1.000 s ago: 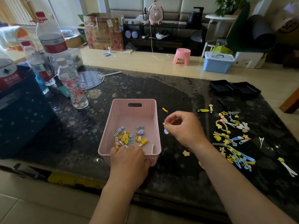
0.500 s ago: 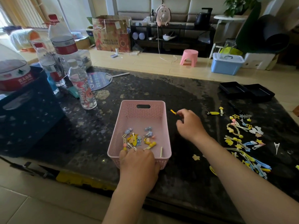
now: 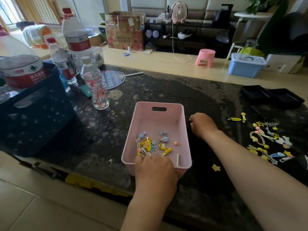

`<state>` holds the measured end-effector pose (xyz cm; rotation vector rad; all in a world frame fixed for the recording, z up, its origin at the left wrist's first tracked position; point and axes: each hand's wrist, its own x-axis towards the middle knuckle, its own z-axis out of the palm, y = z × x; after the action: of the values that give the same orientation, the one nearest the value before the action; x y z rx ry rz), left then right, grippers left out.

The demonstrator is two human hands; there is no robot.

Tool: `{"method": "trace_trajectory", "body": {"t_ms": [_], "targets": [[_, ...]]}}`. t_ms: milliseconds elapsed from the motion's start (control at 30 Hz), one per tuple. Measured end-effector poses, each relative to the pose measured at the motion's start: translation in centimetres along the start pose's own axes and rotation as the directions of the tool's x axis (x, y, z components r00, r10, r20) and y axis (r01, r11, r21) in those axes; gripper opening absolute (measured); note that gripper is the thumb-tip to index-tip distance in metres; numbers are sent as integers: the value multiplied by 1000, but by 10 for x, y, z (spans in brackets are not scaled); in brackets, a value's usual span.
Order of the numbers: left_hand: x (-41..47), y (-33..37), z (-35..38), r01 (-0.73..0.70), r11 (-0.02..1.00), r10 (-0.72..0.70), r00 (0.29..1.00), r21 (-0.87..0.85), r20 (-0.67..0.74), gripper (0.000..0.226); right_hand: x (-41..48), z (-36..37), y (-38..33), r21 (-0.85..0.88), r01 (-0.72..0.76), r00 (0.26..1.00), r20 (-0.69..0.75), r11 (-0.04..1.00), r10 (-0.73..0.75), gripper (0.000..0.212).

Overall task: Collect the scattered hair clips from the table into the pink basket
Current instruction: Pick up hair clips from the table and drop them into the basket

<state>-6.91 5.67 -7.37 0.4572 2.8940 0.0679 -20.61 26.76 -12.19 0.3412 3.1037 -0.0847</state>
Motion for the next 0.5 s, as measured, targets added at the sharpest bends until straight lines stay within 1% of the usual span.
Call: {"method": "trace_trajectory", "body": {"t_ms": [33,100,133,200,267,333,400,467,500], "targets": [[0,0,0,2,1000,-2,1000,7,7,29,-5,-2,-2,4,-6,1000,-11,1000,6,16],[-1,0,-1,4,1000,-5,1000,17,8,31,-13,-2,-2,80,-56,998,-6,995,57,18],[-1,0,0,3,1000,-3,1000,18,2,31,-18,-4,-2,150,-104,995,4,983,105,16],[-3,0,0,-4,1000,4,1000,15,-24,31,-27,-9,0,322,-195,979,4,926,205,7],[-5,0,-1,-8,1000,8,999,17,-51,30,-34,-20,0,483,-209,965,-38,850,259,6],[-6,0,-2,-13,1000,15,998,26,-59,29,-42,-35,-6,603,-144,959,-109,785,260,6],[-6,0,-2,-16,1000,18,997,22,-69,28,-50,-52,-15,702,-45,960,-167,710,226,7],[-7,3,-3,-13,1000,13,996,-3,-83,26,-59,-67,-27,752,73,971,-205,655,127,7],[-7,5,-3,-13,1000,12,996,-12,-85,25,-64,-74,-33,755,133,977,-210,642,45,6]]}}
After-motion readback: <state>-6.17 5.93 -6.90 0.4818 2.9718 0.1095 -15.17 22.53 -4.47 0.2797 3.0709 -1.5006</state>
